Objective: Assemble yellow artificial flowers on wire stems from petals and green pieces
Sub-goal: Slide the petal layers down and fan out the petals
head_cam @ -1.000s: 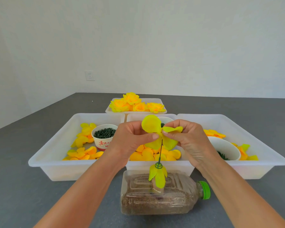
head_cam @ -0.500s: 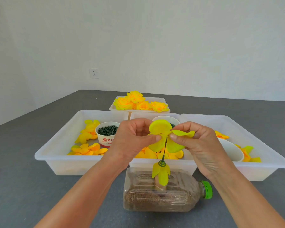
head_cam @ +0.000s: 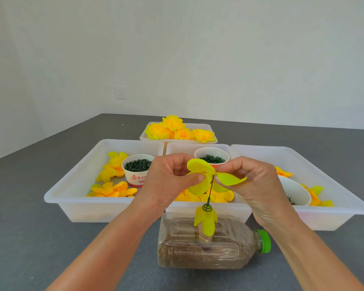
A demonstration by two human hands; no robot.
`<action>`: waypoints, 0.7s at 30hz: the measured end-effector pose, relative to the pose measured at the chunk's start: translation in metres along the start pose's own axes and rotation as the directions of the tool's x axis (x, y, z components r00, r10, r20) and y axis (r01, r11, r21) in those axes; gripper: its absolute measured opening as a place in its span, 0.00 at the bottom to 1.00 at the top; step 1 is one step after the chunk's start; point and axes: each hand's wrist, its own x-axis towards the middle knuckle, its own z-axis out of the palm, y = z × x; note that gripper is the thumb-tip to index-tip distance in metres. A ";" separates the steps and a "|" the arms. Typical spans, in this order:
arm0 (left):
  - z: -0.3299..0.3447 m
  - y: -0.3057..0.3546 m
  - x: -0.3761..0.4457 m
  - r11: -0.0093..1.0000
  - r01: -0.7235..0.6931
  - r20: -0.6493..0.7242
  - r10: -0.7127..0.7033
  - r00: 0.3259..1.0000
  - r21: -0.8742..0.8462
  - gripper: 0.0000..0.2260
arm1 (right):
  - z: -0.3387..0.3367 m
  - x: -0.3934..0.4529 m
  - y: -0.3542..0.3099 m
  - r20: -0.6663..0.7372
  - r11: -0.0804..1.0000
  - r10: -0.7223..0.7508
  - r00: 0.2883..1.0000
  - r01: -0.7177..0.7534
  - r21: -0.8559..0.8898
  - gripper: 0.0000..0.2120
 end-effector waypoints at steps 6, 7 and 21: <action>0.001 0.000 -0.002 0.996 -0.041 -0.037 0.045 0.998 0.078 0.07 | -0.001 -0.003 -0.002 0.090 0.960 -0.223 0.971 0.235 -0.154 0.08; 0.001 0.000 -0.003 0.992 -0.053 -0.037 0.058 0.998 0.114 0.08 | -0.002 -0.003 -0.002 0.095 0.949 -0.249 0.964 0.262 -0.174 0.09; -0.001 -0.003 -0.012 0.872 -0.258 0.029 0.271 0.962 0.415 0.15 | -0.002 -0.014 0.019 0.185 0.749 -0.454 0.872 0.486 -0.450 0.03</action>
